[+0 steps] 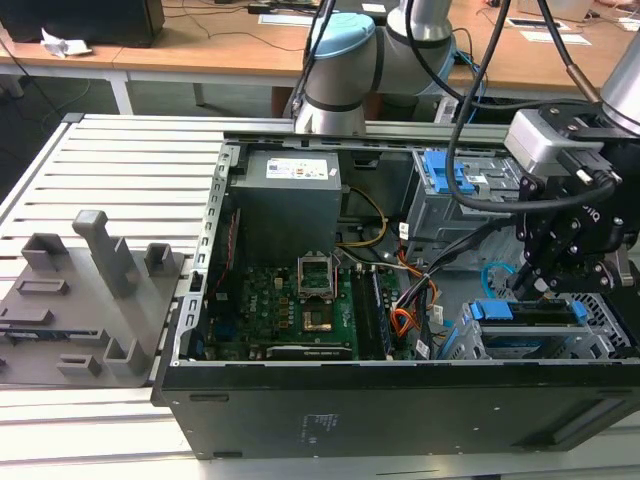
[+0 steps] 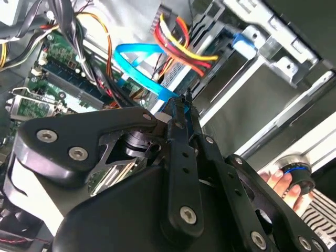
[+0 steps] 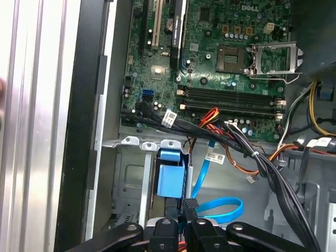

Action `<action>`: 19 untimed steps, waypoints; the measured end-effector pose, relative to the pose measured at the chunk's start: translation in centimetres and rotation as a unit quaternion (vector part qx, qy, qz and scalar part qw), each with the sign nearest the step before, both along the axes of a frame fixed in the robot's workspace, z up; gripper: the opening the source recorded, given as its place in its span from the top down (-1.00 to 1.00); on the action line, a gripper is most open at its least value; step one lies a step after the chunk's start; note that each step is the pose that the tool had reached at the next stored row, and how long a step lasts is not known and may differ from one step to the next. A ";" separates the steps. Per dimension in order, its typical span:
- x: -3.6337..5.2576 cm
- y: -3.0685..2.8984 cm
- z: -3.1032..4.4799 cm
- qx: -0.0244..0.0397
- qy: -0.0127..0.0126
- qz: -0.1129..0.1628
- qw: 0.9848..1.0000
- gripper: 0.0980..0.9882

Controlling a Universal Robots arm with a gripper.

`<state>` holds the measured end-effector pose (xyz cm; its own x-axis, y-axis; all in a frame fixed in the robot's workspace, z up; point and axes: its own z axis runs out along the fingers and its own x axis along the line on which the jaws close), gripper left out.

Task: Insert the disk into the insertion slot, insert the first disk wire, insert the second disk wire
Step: 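Insert the second disk wire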

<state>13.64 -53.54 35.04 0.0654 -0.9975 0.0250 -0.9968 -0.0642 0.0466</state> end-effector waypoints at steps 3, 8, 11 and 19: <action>0.57 0.00 -0.39 0.000 0.000 -0.006 1.000 0.85; 0.67 -0.14 -0.88 0.000 0.000 -0.020 1.000 0.85; 0.68 -0.31 -1.07 0.000 0.000 -0.021 1.000 0.85; 0.69 -0.46 -1.45 0.001 0.000 -0.021 1.000 0.83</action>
<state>14.32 -53.99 33.59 0.0225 -0.9995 0.0236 -0.9987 -0.0214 0.0467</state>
